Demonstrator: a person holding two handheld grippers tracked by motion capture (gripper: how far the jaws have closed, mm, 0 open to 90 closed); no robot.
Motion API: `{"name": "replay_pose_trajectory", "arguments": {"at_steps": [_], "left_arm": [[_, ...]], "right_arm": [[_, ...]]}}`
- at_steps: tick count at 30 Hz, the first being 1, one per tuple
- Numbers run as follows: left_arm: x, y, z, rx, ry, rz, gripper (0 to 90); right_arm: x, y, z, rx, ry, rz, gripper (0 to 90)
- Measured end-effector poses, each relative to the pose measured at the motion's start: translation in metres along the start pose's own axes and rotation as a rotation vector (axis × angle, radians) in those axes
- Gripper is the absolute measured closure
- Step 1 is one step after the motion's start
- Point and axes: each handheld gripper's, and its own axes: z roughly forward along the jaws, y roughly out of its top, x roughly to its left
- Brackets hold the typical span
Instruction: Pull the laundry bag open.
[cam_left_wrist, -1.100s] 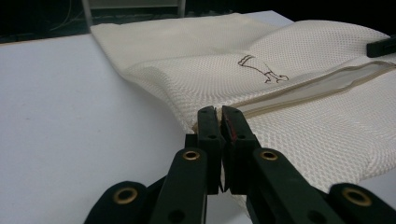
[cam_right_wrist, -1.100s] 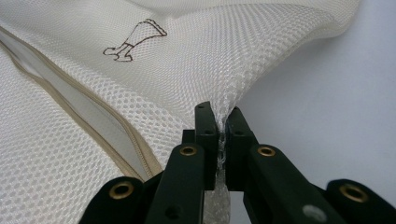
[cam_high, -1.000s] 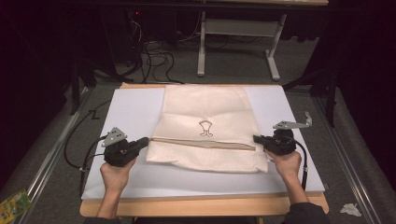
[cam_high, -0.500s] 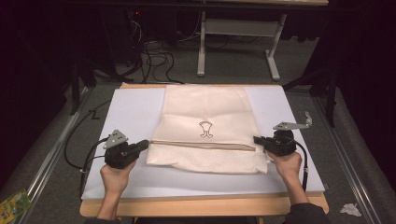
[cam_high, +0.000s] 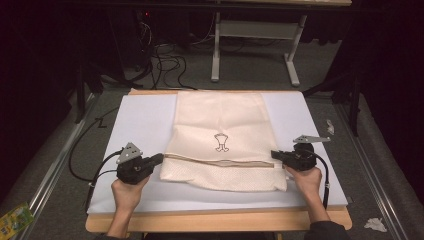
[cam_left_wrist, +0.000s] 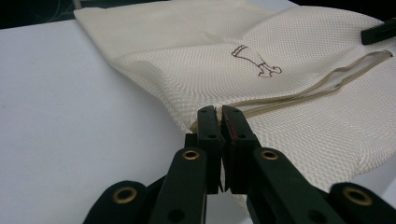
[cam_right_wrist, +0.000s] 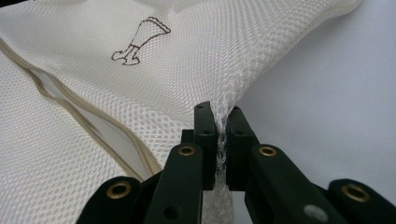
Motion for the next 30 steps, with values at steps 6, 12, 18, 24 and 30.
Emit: {"name": "replay_pose_trajectory", "arguments": {"at_steps": [6,12,18,24,30], "left_arm": [[0.004,-0.006,0.000,-0.002,-0.012,-0.024,87.1],[0.002,-0.007,0.004,-0.002,-0.021,-0.037,87.1],[-0.001,-0.012,0.009,0.045,-0.012,-0.011,87.1],[0.000,-0.018,0.011,0.059,-0.012,-0.023,87.0],[0.000,-0.021,0.014,0.084,-0.011,-0.018,86.6]], "right_arm": [[-0.001,-0.003,0.002,0.004,-0.002,0.000,87.0],[0.000,-0.004,0.004,0.021,-0.017,-0.005,86.8],[0.000,-0.005,0.006,0.036,-0.025,-0.009,86.2],[-0.004,-0.011,0.010,0.058,-0.023,0.001,85.6],[-0.004,-0.013,0.014,0.067,-0.030,0.001,84.1]]}}
